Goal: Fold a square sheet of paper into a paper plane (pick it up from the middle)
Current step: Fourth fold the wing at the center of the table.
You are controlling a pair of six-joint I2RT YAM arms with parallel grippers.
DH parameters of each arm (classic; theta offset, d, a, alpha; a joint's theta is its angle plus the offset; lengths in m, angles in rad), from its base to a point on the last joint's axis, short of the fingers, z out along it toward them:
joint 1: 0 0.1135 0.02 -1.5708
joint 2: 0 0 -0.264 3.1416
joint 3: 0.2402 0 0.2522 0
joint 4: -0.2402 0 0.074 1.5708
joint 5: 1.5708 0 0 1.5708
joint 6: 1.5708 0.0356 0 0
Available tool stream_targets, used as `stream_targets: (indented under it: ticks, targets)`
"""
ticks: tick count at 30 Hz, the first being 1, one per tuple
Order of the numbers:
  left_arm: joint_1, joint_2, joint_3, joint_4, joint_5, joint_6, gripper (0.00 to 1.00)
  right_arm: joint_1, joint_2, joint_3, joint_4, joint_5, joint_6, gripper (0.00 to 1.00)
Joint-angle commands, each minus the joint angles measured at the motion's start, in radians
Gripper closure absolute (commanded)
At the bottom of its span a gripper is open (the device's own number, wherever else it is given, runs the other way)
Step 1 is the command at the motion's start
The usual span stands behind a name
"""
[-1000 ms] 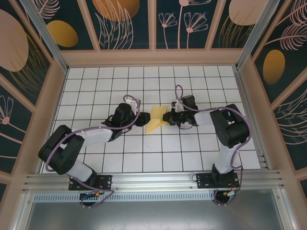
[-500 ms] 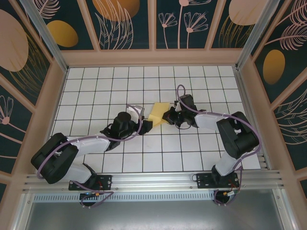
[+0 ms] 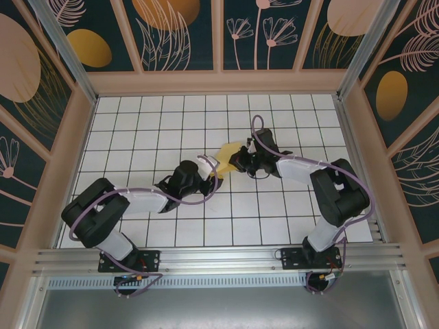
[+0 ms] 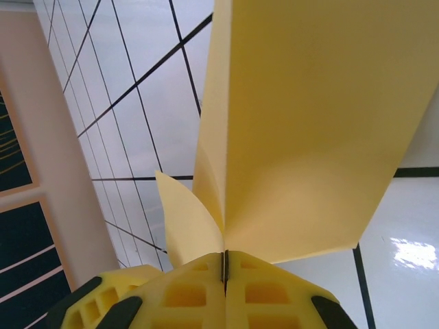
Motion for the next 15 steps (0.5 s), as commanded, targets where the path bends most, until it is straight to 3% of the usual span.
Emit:
stream_targets:
  ticks: [1, 15]
  targets:
    - [-0.004, 0.029, 0.036, 0.03, -0.048, 0.088, 0.49, 0.006, 0.026, 0.034, -0.014, -0.03, 0.013, 0.95]
    - [-0.005, 0.072, 0.068, 0.017, -0.067, 0.151, 0.52, 0.028, 0.046, 0.068, -0.071, -0.044, -0.021, 0.95]
